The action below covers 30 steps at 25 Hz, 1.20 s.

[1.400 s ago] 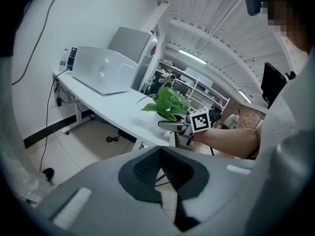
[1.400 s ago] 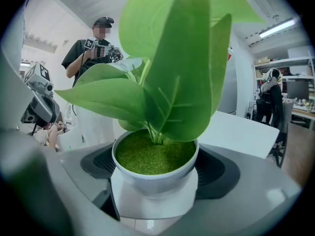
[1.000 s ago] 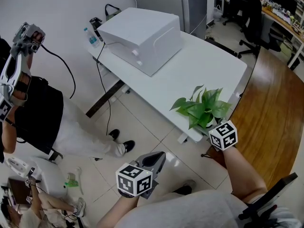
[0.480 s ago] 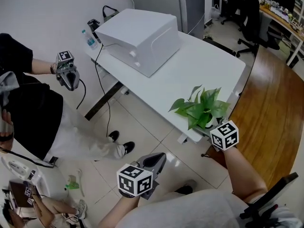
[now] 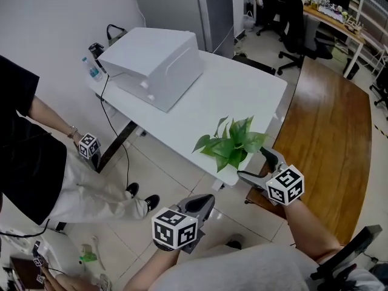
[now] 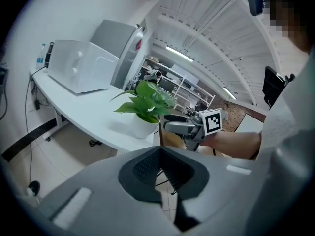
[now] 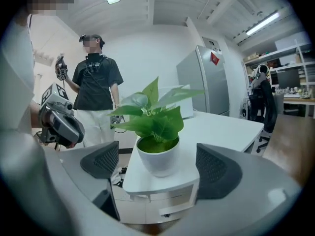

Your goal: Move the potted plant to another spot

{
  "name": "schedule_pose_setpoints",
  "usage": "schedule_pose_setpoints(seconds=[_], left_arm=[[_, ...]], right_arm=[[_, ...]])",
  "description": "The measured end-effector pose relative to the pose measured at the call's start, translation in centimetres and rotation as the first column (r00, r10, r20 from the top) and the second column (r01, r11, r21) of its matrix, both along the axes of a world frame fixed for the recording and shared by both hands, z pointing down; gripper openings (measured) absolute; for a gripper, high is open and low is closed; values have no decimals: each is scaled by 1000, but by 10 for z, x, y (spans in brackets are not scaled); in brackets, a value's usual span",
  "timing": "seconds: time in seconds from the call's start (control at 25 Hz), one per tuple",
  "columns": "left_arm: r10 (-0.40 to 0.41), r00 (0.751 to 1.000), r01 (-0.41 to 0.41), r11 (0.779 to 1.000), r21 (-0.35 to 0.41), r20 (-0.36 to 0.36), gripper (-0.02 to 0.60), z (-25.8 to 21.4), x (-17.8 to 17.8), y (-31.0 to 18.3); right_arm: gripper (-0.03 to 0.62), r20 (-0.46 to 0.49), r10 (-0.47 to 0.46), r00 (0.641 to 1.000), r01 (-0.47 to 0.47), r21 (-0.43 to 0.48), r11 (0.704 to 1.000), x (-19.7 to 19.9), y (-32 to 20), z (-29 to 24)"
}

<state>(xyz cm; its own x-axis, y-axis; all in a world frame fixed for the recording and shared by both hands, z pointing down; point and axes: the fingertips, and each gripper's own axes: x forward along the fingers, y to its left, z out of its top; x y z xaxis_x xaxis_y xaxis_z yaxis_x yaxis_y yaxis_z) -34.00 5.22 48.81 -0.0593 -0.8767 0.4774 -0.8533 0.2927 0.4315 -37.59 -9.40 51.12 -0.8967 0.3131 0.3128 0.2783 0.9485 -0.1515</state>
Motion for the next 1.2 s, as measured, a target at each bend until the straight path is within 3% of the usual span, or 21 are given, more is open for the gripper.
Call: schedule_pose_setpoints(seconds=[0.32, 0.56, 0.68, 0.84, 1.08, 1.2], left_arm=[[171, 985, -171, 984, 44, -2, -2, -6, 53, -52], [310, 950, -311, 946, 91, 22, -2, -25, 131, -76], [359, 933, -361, 926, 110, 34, -2, -31, 177, -74], [427, 903, -429, 894, 131, 44, -2, -32, 247, -64], [541, 838, -545, 821, 170, 73, -2, -44, 371, -20], [562, 823, -565, 802, 192, 76, -2, -47, 418, 13]], right_arm=[[219, 78, 67, 995, -65, -36, 997, 96, -16, -58], [213, 108, 101, 989, -91, -88, 992, 193, -3, -83], [265, 86, 75, 993, -69, -68, 995, 244, 20, -79], [264, 83, 92, 992, -90, -27, 996, 315, 53, -76], [150, 121, 182, 976, -175, -68, 982, 423, 108, -75], [67, 131, 237, 963, -225, -103, 969, 470, 141, -80]])
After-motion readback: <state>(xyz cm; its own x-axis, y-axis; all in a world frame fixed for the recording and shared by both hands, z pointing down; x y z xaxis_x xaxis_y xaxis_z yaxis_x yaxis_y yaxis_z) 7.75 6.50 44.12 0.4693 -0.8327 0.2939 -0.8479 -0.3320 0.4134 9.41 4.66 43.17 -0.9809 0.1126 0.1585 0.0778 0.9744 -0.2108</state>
